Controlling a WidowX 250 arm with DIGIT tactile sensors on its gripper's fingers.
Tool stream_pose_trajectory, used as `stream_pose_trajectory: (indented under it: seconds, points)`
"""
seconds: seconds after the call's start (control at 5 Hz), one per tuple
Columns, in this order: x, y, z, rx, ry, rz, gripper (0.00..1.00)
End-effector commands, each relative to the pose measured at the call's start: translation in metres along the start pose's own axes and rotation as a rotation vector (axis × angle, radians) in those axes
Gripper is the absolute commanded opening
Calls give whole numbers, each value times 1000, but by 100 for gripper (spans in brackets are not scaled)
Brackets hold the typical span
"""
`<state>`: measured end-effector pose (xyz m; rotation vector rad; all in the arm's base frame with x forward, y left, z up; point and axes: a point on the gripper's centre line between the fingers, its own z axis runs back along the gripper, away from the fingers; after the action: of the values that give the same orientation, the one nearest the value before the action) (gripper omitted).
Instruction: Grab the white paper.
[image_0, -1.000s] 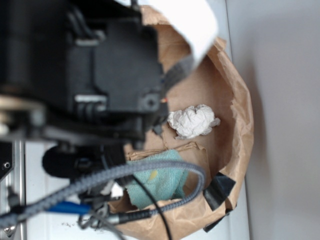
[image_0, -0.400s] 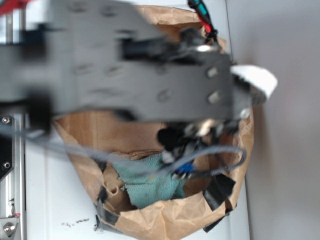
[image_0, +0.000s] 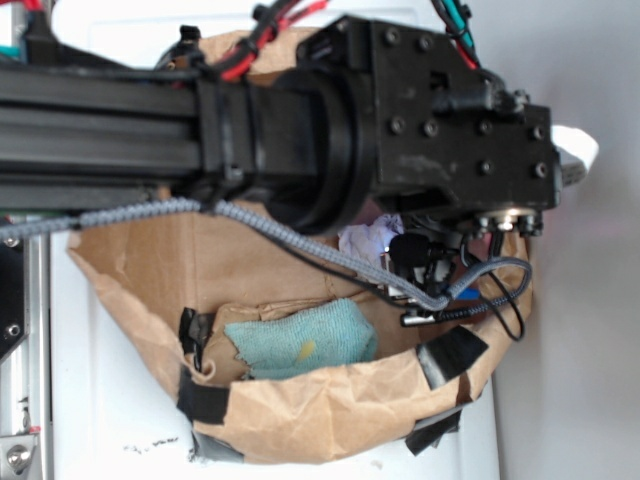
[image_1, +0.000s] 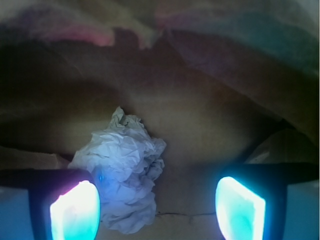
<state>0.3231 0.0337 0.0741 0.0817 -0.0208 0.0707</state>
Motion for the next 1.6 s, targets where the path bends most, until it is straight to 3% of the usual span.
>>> stream_pose_trajectory:
  seconds: [0.0, 0.2, 0.4, 0.8, 1.0, 1.4]
  points:
    - [11, -3, 18, 2, -72, -7, 100]
    - [11, -3, 18, 2, -72, -7, 100]
    - [6, -6, 25, -53, -96, -61, 100]
    - [24, 11, 54, -157, -143, -35, 100]
    - [25, 11, 62, -173, -168, -37, 100]
    - [34, 4, 37, -98, -143, -20, 100]
